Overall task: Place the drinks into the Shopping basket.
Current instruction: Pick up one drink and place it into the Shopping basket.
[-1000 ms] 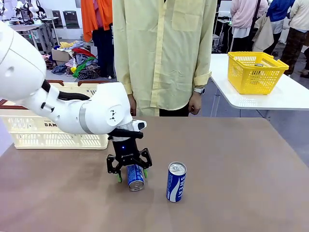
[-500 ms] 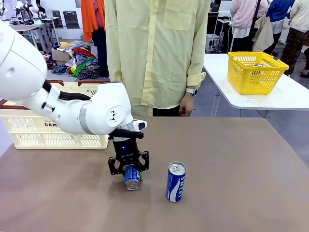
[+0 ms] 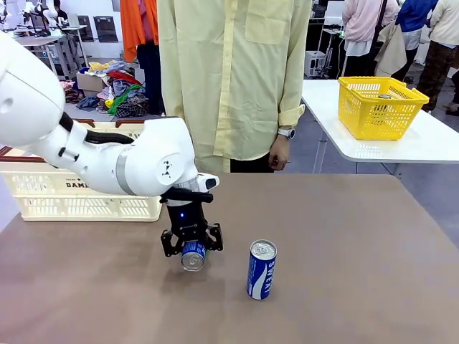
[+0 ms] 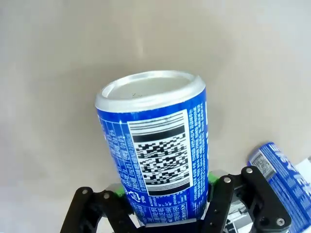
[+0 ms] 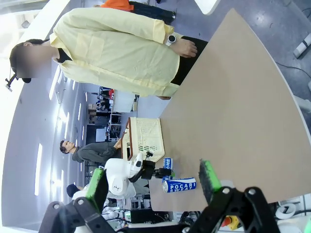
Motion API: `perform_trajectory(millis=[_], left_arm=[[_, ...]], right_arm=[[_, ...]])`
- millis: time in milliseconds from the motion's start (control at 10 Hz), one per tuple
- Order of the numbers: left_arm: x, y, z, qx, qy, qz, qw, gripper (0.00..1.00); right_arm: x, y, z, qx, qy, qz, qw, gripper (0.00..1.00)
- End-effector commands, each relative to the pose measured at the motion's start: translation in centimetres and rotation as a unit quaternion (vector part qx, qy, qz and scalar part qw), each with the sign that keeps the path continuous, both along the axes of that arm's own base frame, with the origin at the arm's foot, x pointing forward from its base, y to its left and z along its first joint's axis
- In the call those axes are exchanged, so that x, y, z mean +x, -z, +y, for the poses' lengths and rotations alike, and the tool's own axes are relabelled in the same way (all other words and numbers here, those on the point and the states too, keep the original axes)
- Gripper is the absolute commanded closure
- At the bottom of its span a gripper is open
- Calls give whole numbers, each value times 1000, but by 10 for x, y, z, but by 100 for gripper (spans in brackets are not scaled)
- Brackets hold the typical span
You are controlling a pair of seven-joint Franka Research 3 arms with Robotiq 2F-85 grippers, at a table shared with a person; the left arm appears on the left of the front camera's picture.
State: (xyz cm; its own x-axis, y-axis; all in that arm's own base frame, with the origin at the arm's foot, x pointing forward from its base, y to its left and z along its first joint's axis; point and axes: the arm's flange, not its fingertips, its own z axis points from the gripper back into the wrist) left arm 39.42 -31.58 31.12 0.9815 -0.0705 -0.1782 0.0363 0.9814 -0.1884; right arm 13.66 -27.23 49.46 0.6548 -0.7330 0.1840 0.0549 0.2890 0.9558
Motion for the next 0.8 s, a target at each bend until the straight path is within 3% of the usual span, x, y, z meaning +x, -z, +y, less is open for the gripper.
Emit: perform_trajectory(millis=[0, 200, 400, 500, 600, 700], left_arm=[[-15, -64, 14, -19, 45, -31, 998, 100], [-30, -140, 21, -20, 61, -63, 996, 100], [-32, -246, 40, -23, 58, -152, 986, 100], [-28, -276, 53, -15, 68, -163, 984, 100], [-26, -303, 65, 17, 27, -200, 979, 100], [-27, -317, 78, 17, 5, -211, 977, 100]], right_arm=[[-2, -1, -1, -3, 1, -16, 1000, 0], [-2, -1, -1, -3, 1, -16, 1000, 0], [-2, -1, -1, -3, 1, -16, 1000, 0], [-2, -1, -1, -3, 1, -16, 1000, 0], [-2, -1, -1, -3, 1, -16, 1000, 0], [-2, -1, -1, -3, 1, -16, 1000, 0]])
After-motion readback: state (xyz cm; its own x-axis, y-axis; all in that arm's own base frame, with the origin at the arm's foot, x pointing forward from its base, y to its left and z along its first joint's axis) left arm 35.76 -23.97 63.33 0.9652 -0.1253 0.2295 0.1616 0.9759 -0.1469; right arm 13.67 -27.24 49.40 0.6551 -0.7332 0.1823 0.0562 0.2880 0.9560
